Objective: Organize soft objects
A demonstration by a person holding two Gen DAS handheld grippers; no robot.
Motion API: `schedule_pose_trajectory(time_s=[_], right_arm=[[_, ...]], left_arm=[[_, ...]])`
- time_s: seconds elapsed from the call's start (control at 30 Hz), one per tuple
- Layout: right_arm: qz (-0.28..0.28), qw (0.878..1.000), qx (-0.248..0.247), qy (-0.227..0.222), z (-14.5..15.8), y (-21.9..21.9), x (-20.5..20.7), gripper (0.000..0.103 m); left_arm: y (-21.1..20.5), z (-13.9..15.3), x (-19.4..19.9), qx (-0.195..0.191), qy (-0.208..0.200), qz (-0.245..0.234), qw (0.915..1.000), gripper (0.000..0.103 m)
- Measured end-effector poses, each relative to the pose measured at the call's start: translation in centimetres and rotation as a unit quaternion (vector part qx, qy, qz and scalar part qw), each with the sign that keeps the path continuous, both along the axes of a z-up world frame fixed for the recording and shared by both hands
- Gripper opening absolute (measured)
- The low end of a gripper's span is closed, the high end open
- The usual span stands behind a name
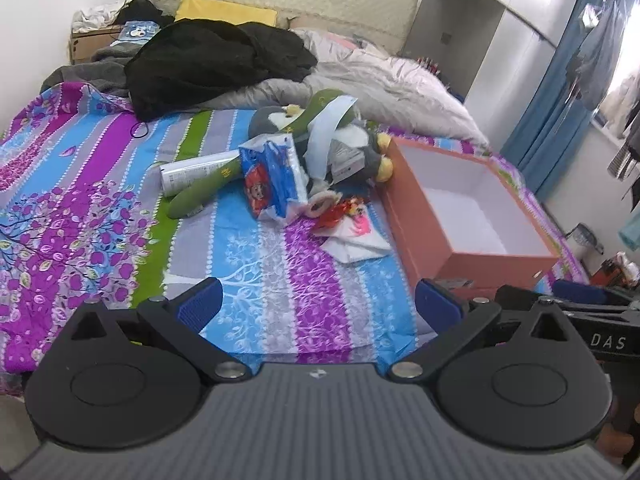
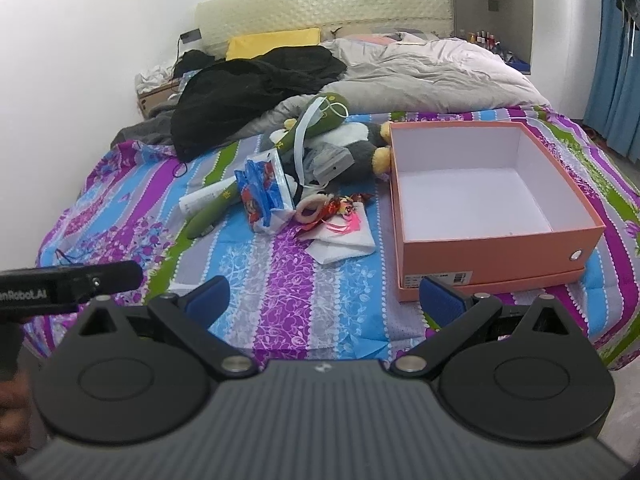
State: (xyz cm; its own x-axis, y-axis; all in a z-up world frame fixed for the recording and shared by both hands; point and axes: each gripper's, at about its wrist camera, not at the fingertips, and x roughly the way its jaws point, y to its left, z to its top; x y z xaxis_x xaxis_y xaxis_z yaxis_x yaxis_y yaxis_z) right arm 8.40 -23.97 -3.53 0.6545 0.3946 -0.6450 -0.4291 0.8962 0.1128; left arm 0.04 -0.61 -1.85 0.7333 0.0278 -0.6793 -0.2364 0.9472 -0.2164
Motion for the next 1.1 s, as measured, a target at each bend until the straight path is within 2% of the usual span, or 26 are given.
schedule_pose_trajectory(time_s=[0.4,0.6,0.77,0.97,1.03,1.1], right_arm=[[-0.011,1.0,0.001,0.019,-1.6,0.0,0.9,0.103],[0.012,1.0,-0.001,0.025,-2.2,0.7,1.7,0.103],[0.012,0.998,0.007,0.055,-3.6,1.4,3.4,0.098],[0.03,0.998,0.011,0.057,-5.2,3.5,5.0,0.097],[0.032,0.998,0.013,0.06,-5.9,4.4,5.9,0.094],[0.03,0.997,0.013,0.069,-6.7,5.3,6.8,0.086]], left_arm=[[0.0,-0.9,1.7,0.006,0.009,-0.006,0.9999,0.103],[0.9,-2.3,3.3,0.002,0.017,-0.002,0.9998,0.103],[3.1,-3.9,5.0,-0.014,0.033,0.013,0.9993,0.103],[5.5,-5.9,7.8,-0.021,0.062,0.027,0.9975,0.103],[6.2,-6.6,8.8,-0.025,0.07,0.025,0.9969,0.103],[6.7,-7.2,10.0,-0.021,0.078,0.02,0.9966,0.103]])
